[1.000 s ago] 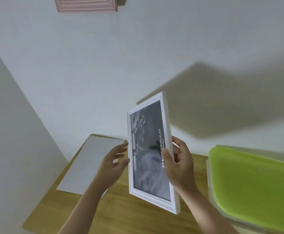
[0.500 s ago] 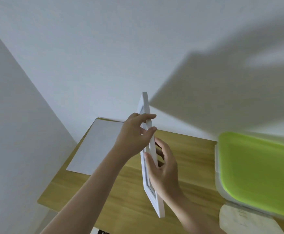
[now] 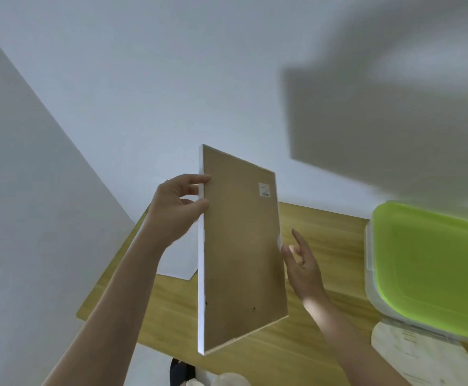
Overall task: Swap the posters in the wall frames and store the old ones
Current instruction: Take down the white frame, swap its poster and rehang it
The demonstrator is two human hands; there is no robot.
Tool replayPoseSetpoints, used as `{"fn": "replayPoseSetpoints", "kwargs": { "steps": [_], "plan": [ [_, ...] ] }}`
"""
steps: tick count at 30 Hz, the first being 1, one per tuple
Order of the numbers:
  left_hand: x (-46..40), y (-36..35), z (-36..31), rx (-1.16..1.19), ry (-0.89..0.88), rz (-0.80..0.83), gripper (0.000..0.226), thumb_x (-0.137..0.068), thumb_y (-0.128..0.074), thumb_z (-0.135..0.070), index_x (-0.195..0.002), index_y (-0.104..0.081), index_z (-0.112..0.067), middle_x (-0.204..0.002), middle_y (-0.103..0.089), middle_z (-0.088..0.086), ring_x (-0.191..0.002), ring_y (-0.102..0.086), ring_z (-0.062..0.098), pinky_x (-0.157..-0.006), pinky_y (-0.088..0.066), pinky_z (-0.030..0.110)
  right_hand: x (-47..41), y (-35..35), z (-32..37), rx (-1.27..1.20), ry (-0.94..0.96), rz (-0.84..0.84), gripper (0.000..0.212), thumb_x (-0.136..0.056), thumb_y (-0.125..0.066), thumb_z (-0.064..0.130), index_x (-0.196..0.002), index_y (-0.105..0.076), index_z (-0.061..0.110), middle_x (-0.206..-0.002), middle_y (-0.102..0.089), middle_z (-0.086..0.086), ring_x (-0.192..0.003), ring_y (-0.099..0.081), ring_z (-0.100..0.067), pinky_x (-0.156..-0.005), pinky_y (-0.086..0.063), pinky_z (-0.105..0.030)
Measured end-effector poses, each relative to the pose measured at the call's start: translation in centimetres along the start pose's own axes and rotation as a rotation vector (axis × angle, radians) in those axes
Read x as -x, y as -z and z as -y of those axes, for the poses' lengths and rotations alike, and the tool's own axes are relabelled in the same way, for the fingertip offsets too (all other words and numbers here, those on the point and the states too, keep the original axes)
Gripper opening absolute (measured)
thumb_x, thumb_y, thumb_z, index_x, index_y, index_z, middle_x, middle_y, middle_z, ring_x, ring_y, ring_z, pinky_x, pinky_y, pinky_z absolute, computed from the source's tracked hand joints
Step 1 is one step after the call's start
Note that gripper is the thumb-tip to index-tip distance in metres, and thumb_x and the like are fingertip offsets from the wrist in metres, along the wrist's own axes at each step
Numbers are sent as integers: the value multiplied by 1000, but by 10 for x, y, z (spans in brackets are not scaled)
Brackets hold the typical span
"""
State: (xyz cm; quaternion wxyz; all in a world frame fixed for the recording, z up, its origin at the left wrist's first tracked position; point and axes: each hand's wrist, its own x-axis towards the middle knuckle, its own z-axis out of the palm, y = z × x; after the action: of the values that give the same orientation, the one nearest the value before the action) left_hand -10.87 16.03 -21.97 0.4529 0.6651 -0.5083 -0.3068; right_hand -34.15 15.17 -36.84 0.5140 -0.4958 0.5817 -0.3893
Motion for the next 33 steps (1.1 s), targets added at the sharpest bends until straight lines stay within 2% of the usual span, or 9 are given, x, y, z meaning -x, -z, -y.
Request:
{"fn": "replayPoseSetpoints", "kwargs": {
  "steps": [2, 6, 10, 16, 21, 23, 25, 27, 33],
  "plan": [
    [-3, 3, 14, 48, 33, -21, 39, -79, -60, -1, -102, -68, -31, -100, -68, 2, -63, -62, 17, -57, -48, 21, 2, 0, -5, -4, -8, 33, 37, -94, -54, 30, -129, -50, 39, -119, -58, 2, -97, -59, -18, -71, -45, -12],
    [-7, -2, 41, 6, 83, -100, 33, -79, -57, -6, -98, -66, -32, -106, -67, -1, -75, -67, 20, -69, -56, 32, 7, -4, -18, 32, 51, 23, 39, -90, -62, 16, -126, -56, 29, -125, -55, 6, -110, -57, -20, -88, -50, -34],
    [-5, -11, 61, -72, 149, -128, 30, -83, -54, -12, -106, -63, -29, -106, -66, -5, -81, -68, 17, -74, -56, 33, 12, -3, -19, 21, 74, -28, 43, -87, -64, 10, -127, -56, 24, -123, -56, 10, -112, -52, -9, -86, -44, -15],
    [27, -39, 95, -89, 196, -8, 35, -77, -56, -19, -108, -58, -36, -102, -65, -5, -86, -66, 16, -79, -56, 41, 19, 2, -36, 25, 49, -181, 45, -85, -66, 11, -126, -56, 26, -120, -58, 9, -108, -51, -14, -92, -44, -26],
    [70, -61, 128, -128, 308, 119, 44, -81, -60, -12, -122, -53, -28, -97, -61, -9, -86, -62, 10, -74, -54, 28, 18, 1, -54, 18, -70, -285, 44, -86, -64, 13, -126, -55, 27, -116, -54, 12, -112, -51, -16, -100, -44, -38],
    [86, -66, 143, -148, 351, 176, 51, -79, -63, -13, -126, -50, -28, -107, -61, -5, -90, -60, 8, -73, -52, 24, 17, 0, -61, 12, -107, -326, 43, -87, -62, 9, -126, -54, 26, -119, -54, 7, -106, -51, -14, -90, -43, -20],
    [95, -68, 158, -176, 387, 227, 62, -74, -71, -18, -130, -46, -27, -120, -56, -4, -100, -57, 10, -80, -49, 23, 15, -1, -67, -3, -185, -353, 44, -88, -59, 6, -128, -53, 22, -123, -51, 1, -87, -50, -5, -66, -39, -2],
    [100, -68, 167, -202, 408, 266, 75, -68, -78, -25, -134, -42, -26, -124, -49, -7, -109, -50, 12, -86, -43, 22, 13, -5, -71, -5, -233, -361, 45, -88, -57, 4, -130, -52, 20, -122, -50, -1, -80, -51, -5, -54, -38, -2],
    [96, -63, 181, -197, 393, 281, 97, -60, -86, -30, -140, -31, -26, -125, -37, -11, -119, -40, 12, -100, -38, 28, -1, -21, -79, 119, -213, -266, 54, -86, -61, 10, -136, -45, 23, -131, -52, 5, -123, -40, -15, -76, -34, -11]
  ]
}}
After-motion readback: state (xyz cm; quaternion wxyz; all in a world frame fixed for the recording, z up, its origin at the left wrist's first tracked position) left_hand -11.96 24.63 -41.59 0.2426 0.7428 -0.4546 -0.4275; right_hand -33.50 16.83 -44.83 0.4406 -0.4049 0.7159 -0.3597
